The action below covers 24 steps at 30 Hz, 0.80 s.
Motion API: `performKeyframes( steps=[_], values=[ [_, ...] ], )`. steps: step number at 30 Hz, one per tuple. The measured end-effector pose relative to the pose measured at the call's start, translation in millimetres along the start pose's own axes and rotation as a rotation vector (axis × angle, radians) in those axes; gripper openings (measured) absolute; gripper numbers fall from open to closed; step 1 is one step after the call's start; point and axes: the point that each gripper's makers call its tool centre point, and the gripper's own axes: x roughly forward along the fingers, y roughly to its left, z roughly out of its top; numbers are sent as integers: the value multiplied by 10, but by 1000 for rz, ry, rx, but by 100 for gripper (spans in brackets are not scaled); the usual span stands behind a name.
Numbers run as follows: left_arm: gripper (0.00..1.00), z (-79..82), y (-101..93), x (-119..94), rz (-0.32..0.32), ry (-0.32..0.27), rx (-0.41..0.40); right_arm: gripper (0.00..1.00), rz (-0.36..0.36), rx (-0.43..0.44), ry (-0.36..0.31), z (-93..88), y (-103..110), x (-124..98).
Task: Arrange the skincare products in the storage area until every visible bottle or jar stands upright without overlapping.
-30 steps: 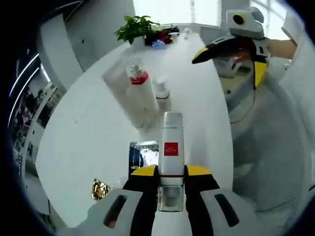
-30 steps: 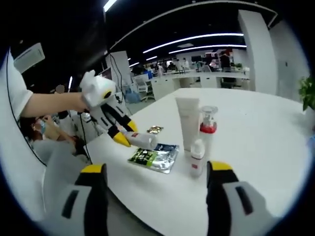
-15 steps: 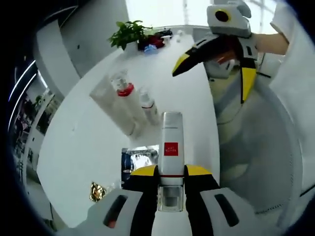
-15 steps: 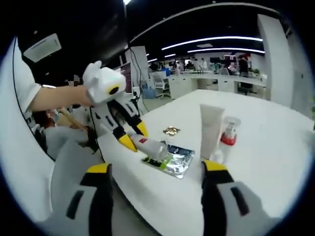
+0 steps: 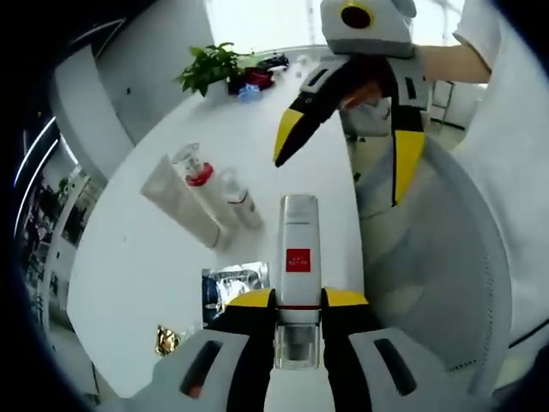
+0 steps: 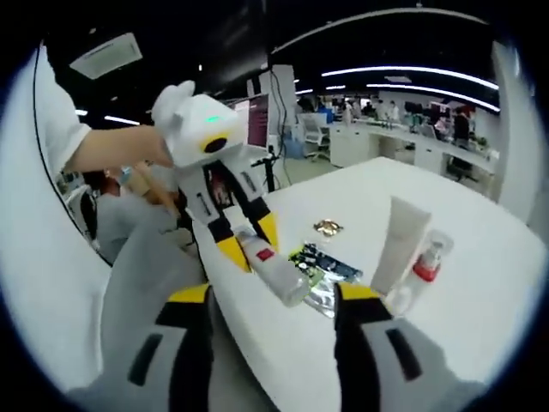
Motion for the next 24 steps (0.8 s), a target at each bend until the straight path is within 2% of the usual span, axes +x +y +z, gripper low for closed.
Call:
performKeyframes(
  steps=[5, 7, 10, 16, 20, 24],
  values=[
    [17, 35, -73, 15, -17, 9, 28, 54, 57, -74, 54, 3, 63, 44],
    [17, 51, -102, 28, -25, 14, 41, 49, 93, -83, 68, 2, 106, 61],
    [17, 51, -134, 37, -36, 29, 61, 45, 109, -118, 85, -2, 126, 87],
    [17, 111, -209, 8, -68, 41, 84, 43, 165, -209, 182, -136, 192, 190],
    [17, 112, -244, -7, -86, 63, 95, 39, 184, -267, 227, -189, 219, 285],
    [17, 93, -265, -20, -102, 86, 103, 34, 189, -304, 240, -197, 221, 348]
  ],
)
